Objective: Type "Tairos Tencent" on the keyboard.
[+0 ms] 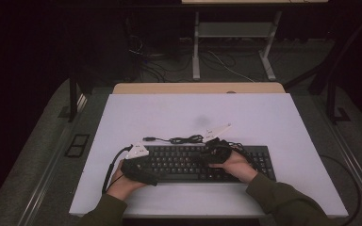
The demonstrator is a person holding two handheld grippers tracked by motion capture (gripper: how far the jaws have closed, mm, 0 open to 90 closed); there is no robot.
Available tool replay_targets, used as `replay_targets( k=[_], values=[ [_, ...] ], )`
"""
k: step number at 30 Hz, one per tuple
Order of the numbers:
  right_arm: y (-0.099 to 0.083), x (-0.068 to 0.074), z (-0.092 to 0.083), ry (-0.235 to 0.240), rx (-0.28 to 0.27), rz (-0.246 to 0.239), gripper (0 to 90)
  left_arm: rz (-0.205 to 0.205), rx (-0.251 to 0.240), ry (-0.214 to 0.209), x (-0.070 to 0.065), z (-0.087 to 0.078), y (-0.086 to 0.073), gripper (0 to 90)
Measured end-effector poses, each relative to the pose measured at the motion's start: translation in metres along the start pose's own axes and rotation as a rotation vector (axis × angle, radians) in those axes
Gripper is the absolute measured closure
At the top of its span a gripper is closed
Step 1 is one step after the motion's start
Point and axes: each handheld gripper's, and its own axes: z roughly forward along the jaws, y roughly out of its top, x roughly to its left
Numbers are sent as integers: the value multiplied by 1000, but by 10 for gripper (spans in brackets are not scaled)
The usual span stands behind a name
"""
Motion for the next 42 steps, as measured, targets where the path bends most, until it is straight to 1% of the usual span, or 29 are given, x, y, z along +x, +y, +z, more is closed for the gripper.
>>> replay_targets(
  k=[1, 4, 13, 22, 25, 32, 37, 39, 42],
  values=[
    [0, 1, 1, -5, 11, 3, 896, -2, 0, 0, 0, 0, 0, 0],
    [0, 0, 1, -5, 18, -3, 896, -1, 1, 1, 0, 0, 0, 0],
    [1, 1, 1, -11, 23, -7, 895, 0, 1, 4, 0, 0, 0, 0],
    [1, 2, -2, -9, -2, -12, 894, 1, -1, 5, 0, -1, 0, 0],
    [2, 1, -4, -9, -14, -12, 873, -2, -5, 6, 0, -1, 0, 0],
    [2, 1, -9, -5, -61, -4, 728, -4, -5, 7, 0, -1, 0, 0],
    [2, 0, -11, -12, -79, 7, 556, -2, -4, 6, 0, -2, 1, 7],
    [2, -1, -12, -23, -88, 5, 473, 1, -6, 1, 0, -2, 1, 21],
    [1, -1, -13, -29, -98, 13, 375, 1, -9, -1, 0, -2, 2, 50]
  ],
)
